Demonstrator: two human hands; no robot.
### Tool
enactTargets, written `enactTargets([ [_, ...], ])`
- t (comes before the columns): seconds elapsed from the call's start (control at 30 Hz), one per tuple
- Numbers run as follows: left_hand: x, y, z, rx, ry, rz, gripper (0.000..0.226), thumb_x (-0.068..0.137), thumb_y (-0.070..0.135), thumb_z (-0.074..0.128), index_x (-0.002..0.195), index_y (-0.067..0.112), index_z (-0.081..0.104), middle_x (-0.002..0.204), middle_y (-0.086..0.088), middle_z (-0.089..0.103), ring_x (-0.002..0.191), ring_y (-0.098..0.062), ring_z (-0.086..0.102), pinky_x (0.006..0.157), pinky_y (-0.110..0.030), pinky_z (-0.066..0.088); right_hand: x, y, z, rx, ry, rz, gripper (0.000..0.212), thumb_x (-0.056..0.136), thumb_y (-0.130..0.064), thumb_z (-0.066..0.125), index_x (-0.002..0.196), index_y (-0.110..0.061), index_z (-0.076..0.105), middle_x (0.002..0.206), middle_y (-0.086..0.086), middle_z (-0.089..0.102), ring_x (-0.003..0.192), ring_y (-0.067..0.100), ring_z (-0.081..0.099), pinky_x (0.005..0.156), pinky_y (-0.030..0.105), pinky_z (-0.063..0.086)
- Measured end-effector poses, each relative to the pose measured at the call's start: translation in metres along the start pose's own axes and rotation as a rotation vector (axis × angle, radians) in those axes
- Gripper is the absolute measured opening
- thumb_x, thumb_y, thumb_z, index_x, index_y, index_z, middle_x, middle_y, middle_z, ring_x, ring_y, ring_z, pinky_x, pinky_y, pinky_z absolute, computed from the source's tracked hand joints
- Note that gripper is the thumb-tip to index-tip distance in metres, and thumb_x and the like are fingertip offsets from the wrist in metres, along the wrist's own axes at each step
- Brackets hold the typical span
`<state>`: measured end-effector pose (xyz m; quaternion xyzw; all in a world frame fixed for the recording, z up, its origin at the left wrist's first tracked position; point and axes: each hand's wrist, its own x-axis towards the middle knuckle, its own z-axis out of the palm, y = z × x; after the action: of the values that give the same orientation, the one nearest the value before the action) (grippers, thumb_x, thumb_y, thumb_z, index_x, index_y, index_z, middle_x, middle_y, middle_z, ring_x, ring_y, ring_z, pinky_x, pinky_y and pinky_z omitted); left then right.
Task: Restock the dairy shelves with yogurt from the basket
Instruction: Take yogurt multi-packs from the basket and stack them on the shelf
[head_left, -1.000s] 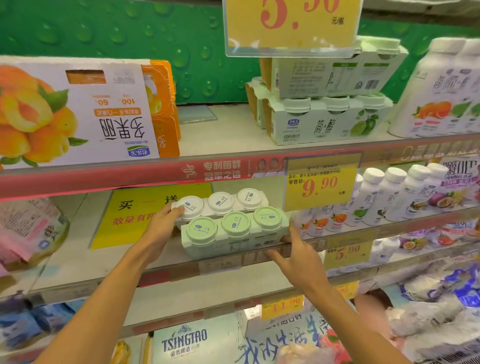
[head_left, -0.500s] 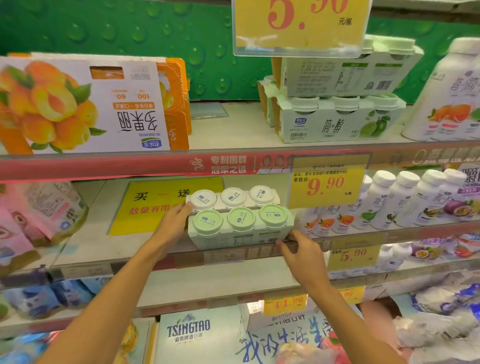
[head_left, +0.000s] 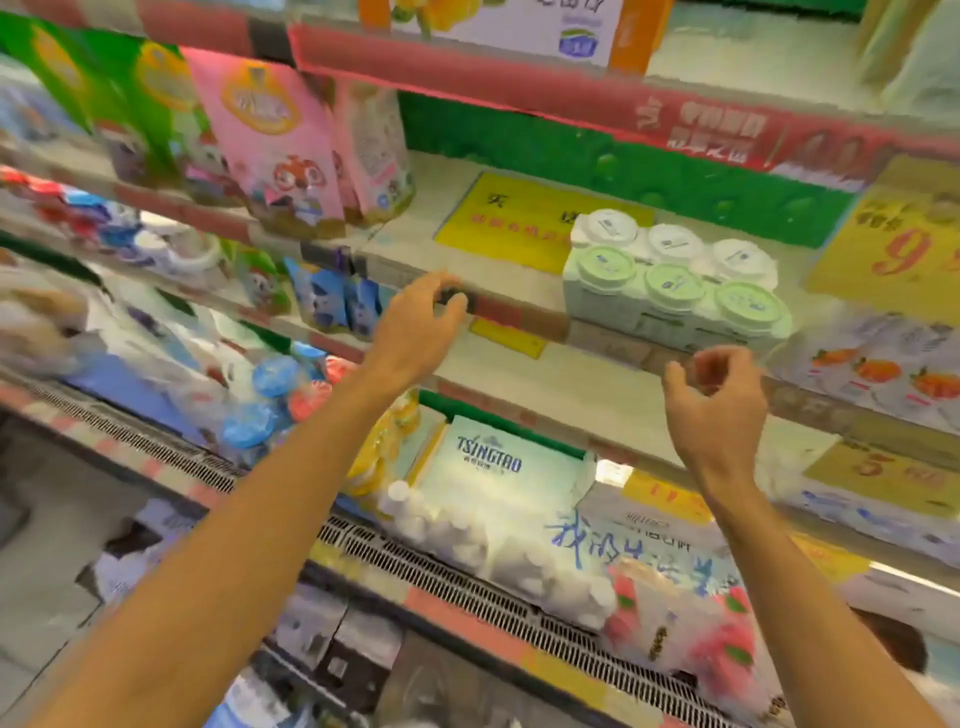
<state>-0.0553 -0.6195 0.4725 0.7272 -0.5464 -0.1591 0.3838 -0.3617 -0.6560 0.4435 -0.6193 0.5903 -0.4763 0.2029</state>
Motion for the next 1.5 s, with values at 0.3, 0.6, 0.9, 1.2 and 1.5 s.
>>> enactTargets([
  [0.3, -0.151, -0.069, -0.059, -0.108, 0.257, -0.389, 0.037, 0.095, 0.041, 0.055, 0.125, 0.020, 0.062, 0.119, 0.003, 0.065, 0.112, -0.013, 0.058, 0.096, -0.034, 0.047, -0.076, -0.060, 0.092, -0.020, -0.657, -0.193, 0.035, 0.089, -0.037, 0.067, 0.113, -0.013, 0.061, 0.110, 0.004, 0.069, 0.098, 0.023, 0.065, 0.087, 0.047, 0.054],
  [0.6, -0.319, -0.148, -0.106, -0.080, 0.444, -0.716, 0.038, 0.101, 0.030, 0.054, 0.138, 0.019, 0.053, 0.140, -0.006, 0.056, 0.126, -0.026, 0.054, 0.102, -0.040, 0.045, -0.199, -0.100, 0.163, -0.025, -1.067, -0.365, 0.037, 0.088, -0.034, 0.072, 0.118, -0.013, 0.063, 0.116, 0.006, 0.069, 0.106, 0.024, 0.065, 0.091, 0.040, 0.051],
  [0.9, -0.492, -0.235, -0.130, -0.042, 0.540, -1.091, 0.041, 0.091, 0.039, 0.051, 0.129, 0.024, 0.057, 0.125, -0.004, 0.064, 0.113, -0.027, 0.061, 0.092, -0.040, 0.050, -0.364, -0.127, 0.215, -0.207, -1.381, -0.510, 0.046, 0.091, -0.037, 0.067, 0.129, -0.013, 0.058, 0.125, 0.008, 0.067, 0.116, 0.026, 0.063, 0.096, 0.039, 0.049],
  [1.2, -0.600, -0.342, -0.085, -0.113, 0.433, -1.399, 0.048, 0.100, 0.029, 0.052, 0.145, 0.019, 0.043, 0.146, -0.008, 0.050, 0.132, -0.027, 0.047, 0.106, -0.042, 0.043, -0.499, -0.082, 0.276, -0.503, -1.652, -0.552, 0.056, 0.096, -0.047, 0.058, 0.142, -0.018, 0.046, 0.140, 0.005, 0.058, 0.127, 0.025, 0.056, 0.098, 0.040, 0.048],
  [1.5, -0.645, -0.499, 0.041, -0.307, 0.383, -1.615, 0.062, 0.083, 0.050, 0.041, 0.141, 0.027, 0.042, 0.137, -0.004, 0.057, 0.113, -0.026, 0.061, 0.089, -0.047, 0.055, -0.592, 0.039, 0.398, -0.720, -1.809, -0.463, 0.070, 0.098, -0.050, 0.054, 0.151, -0.012, 0.029, 0.147, 0.014, 0.049, 0.124, 0.035, 0.055, 0.089, 0.043, 0.048],
])
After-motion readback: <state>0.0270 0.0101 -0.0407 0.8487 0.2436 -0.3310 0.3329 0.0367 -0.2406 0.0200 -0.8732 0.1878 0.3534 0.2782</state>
